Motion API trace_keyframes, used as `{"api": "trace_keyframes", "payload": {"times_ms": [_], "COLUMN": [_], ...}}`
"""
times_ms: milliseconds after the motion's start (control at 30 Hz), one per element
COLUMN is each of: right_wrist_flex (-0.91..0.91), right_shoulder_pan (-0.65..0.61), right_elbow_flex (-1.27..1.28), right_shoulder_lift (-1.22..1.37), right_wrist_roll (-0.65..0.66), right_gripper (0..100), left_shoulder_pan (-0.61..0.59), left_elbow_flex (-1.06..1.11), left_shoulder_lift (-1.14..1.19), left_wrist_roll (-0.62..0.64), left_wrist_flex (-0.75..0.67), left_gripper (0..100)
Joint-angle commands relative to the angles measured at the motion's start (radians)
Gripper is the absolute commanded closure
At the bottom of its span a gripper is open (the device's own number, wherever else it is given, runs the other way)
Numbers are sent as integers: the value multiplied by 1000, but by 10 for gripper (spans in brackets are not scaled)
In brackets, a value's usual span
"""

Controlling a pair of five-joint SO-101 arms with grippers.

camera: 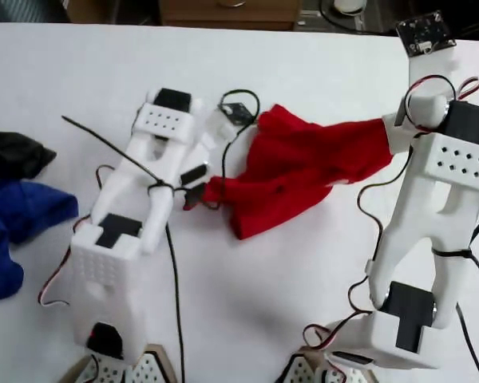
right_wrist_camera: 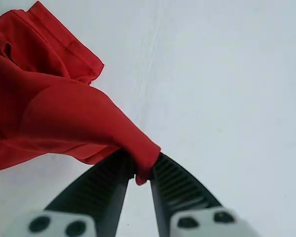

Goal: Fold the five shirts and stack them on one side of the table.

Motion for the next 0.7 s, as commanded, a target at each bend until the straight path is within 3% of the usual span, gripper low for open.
{"api": "trace_keyframes", "payload": {"times_ms": [0,200,567,667], "right_wrist_flex": [-16,-16,-10,-10], "right_shoulder_pan": [7,7,5,5], "right_elbow_flex": [-2,-2,-2,-2], "right_shoulder_lift": [-54,-54,-54,-54], "right_wrist_roll": [-2,0,-2,-2], "right_gripper": [977,977,977,977], "left_shoulder_pan": [9,11,61,74], "left_elbow_flex": [58,166,177,171], "left_shoulder_lift": [-6,-8,-8,-9], "left_wrist_roll": [-9,-3,2,63], "left_wrist_flex": [-54,-146,-230,-250], "left_gripper": [846,846,846,845]}}
